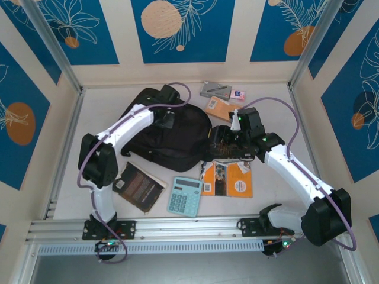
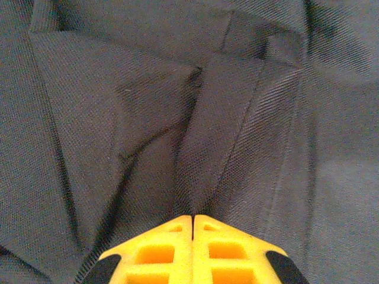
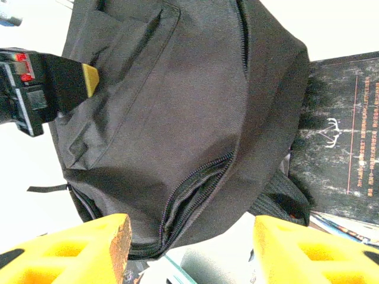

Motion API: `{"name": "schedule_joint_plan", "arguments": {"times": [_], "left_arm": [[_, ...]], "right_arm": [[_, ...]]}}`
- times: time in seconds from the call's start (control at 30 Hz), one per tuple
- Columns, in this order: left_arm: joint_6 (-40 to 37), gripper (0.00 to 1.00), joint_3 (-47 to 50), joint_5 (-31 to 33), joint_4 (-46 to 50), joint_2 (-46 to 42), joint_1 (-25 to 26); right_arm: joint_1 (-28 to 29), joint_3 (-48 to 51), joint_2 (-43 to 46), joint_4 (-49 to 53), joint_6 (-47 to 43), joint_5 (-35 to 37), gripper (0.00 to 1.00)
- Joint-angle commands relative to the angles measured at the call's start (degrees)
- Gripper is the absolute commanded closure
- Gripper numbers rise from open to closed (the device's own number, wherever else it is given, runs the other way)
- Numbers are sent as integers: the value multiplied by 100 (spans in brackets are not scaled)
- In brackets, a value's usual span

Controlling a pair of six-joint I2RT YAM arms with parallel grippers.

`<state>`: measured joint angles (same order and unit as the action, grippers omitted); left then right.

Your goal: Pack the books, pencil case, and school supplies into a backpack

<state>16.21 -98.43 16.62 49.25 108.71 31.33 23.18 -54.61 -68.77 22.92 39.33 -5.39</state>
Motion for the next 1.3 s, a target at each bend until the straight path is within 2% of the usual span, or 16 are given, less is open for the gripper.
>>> {"name": "schedule_joint_plan", "arguments": {"times": [0.0,0.17,0.4,0.6,0.77,0.93,1.07,1.1,1.2,1.27], "left_arm": [[111,100,-32,-29,-11,-622,-161],[48,100,-114,57,29,-1051,-232],[117,100,-273,-207,132,-1359,-374],[462,100,-200,-1341,-118,-1627,-776],[861,100,265,-2157,-599,-1910,-1152],[1276,100,697,-3019,-1050,-2071,-1501],[1265,100,831,-3102,-1064,-2015,-1503],[1196,94,783,-2965,-914,-1944,-1462],[737,58,546,-2104,-368,-1700,-1114],[341,44,355,-1416,-58,-1476,-750]], "right_arm": [[29,-54,88,-86,77,-150,44],[38,-58,57,-147,119,-164,44],[143,-407,-317,-151,508,-304,43],[143,-825,-742,-294,970,-665,43],[143,-1332,-1132,-390,1004,-824,41],[197,-2176,-1713,-78,938,-911,39],[364,-2775,-2149,416,666,-674,38],[429,-2881,-2217,579,566,-504,38],[587,-3002,-2337,848,336,-141,38],[609,-2935,-2343,868,320,-54,38]]}}
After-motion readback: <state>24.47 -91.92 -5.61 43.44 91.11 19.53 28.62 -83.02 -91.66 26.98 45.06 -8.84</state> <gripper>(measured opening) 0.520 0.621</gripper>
